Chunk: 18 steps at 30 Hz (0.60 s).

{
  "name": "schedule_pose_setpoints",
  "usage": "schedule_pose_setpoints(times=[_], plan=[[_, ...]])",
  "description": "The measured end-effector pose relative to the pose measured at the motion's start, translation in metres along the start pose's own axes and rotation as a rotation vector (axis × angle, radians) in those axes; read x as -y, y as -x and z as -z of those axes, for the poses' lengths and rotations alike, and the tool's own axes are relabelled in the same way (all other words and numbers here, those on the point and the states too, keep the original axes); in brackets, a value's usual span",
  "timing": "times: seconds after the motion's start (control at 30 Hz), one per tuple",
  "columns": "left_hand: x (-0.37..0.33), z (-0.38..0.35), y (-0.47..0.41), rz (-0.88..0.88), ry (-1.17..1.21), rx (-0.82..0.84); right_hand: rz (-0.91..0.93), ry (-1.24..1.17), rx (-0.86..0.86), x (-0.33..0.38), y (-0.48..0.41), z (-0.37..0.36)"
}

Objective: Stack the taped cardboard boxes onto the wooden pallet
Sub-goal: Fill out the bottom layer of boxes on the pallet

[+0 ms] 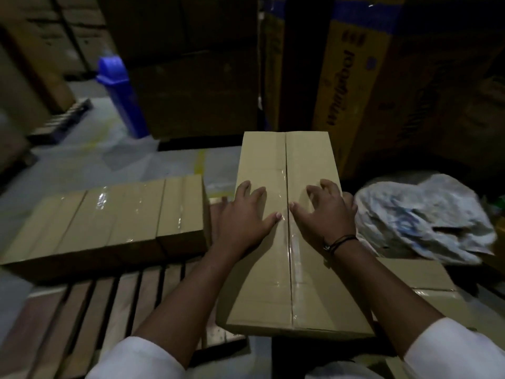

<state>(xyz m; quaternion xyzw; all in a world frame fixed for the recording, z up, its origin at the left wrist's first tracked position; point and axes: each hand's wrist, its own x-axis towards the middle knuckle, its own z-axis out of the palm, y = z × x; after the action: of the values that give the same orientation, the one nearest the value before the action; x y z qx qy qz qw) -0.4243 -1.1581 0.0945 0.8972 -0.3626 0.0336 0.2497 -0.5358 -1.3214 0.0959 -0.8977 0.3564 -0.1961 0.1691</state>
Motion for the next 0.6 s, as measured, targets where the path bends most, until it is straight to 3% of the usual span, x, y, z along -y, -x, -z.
schedule_pose_setpoints(times=[0.23, 0.6], plan=[[0.085, -0.028, -0.074, 0.151, -0.006, 0.078, 0.081, -0.044, 0.112, 0.032, -0.089, -0.098], [0.215, -0.145, -0.295, 0.327, 0.065, 0.241, 0.073, -0.078, 0.255, 0.044, -0.319, -0.301]])
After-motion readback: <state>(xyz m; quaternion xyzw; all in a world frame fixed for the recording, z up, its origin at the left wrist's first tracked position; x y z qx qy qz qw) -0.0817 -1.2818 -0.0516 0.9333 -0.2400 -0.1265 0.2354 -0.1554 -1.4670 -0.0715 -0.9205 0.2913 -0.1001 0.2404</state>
